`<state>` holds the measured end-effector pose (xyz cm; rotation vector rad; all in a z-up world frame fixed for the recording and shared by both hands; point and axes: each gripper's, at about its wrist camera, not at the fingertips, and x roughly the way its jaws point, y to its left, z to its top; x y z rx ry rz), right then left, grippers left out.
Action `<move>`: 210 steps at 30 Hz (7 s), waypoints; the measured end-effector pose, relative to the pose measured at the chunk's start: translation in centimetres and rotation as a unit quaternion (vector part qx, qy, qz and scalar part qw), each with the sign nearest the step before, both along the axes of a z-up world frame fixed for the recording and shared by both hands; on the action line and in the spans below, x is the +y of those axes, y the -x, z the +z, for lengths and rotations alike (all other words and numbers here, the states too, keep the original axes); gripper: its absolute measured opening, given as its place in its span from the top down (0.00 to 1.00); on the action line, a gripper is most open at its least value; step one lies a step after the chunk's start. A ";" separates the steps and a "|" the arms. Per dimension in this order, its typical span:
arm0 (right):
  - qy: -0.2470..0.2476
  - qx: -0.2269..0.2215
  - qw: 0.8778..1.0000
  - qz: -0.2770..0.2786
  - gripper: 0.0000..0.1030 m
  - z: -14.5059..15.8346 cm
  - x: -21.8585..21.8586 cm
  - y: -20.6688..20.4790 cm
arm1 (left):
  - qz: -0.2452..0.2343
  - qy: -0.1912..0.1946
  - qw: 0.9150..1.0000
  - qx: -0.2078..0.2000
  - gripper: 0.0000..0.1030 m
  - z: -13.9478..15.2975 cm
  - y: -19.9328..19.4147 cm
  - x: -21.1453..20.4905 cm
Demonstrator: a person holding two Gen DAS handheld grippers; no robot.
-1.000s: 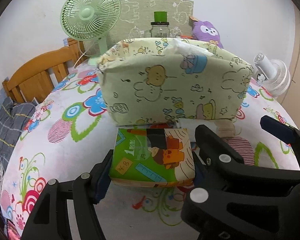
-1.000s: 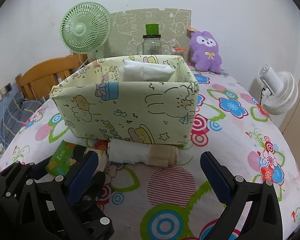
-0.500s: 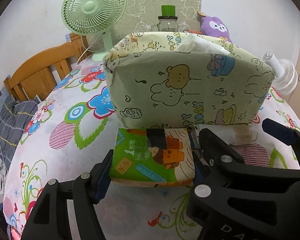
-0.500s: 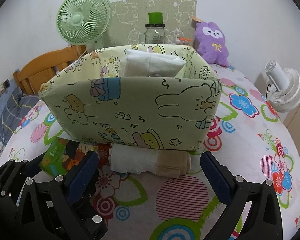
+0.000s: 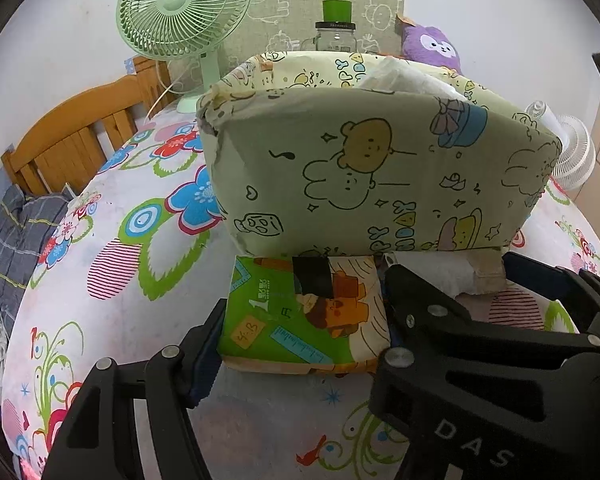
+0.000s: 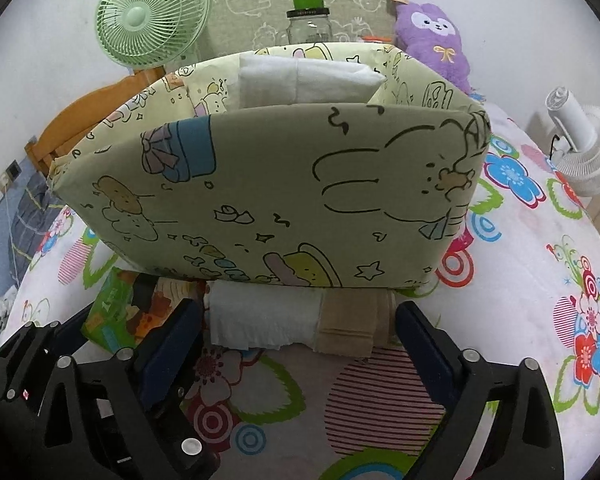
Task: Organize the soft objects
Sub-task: 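Lower the right gripper onto the white rolled towel beside the box, then grasp and lift the white rolled towel with the right gripper, then carry the green packet over the box with the left gripper while the right gripper carries the white roll, then lower the green packet into the box and open the left gripper, then lower the white roll into the box and open the right gripper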
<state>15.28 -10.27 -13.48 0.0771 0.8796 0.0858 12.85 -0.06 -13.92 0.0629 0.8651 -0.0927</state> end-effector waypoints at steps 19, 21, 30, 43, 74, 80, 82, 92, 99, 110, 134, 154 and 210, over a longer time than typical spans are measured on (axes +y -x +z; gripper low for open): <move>0.006 -0.021 1.000 0.003 0.18 0.7 0.0 2.1 | -0.011 0.012 1.000 -0.003 0.30 0.5 1.5 -0.4; 0.006 -0.023 1.000 0.002 0.18 0.8 -0.2 2.4 | -0.013 0.013 1.000 -0.005 0.30 0.6 1.6 -0.5; 0.001 -0.030 1.000 -0.001 0.21 1.6 -0.9 3.7 | -0.019 0.013 1.000 -0.016 0.30 1.5 2.7 -0.8; -0.006 -0.032 0.999 0.000 0.21 2.0 -1.6 5.3 | -0.022 0.009 1.000 -0.020 0.30 1.7 3.6 -1.1; 0.002 -0.014 0.999 0.035 0.75 1.0 -0.9 3.9 | -0.027 0.003 1.000 -0.003 0.30 0.8 3.0 -1.8; -0.002 -0.026 0.999 0.032 0.77 2.0 -1.3 4.8 | -0.031 0.008 0.999 -0.015 0.30 1.8 3.9 -2.1; -0.001 -0.030 0.999 0.030 0.77 2.4 -1.4 5.1 | -0.032 0.010 0.999 -0.019 0.30 2.2 4.1 -2.2; 0.001 -0.053 0.998 0.023 0.78 4.3 -1.9 6.5 | -0.032 0.016 0.998 -0.042 0.30 4.0 5.2 -2.6; 0.004 -0.071 0.997 0.017 0.78 6.1 -2.1 7.2 | -0.032 0.024 0.997 -0.060 0.30 5.6 5.8 -2.5; 0.008 -0.095 0.995 0.015 0.77 9.2 -2.2 8.4 | -0.030 0.028 0.996 -0.085 0.30 8.5 6.7 -2.5; 0.012 -0.148 0.989 0.007 0.77 15.0 -2.3 10.2 | -0.030 0.030 0.989 -0.140 0.30 14.1 8.2 -2.4; 0.014 -0.169 0.986 0.002 0.77 17.2 -2.6 7.2 | -0.032 0.037 0.986 -0.162 0.30 15.9 5.1 -2.7; -0.020 -0.104 0.994 0.015 0.77 10.4 -1.8 -6.4 | -0.011 0.052 0.995 -0.089 0.09 9.5 -7.0 -1.6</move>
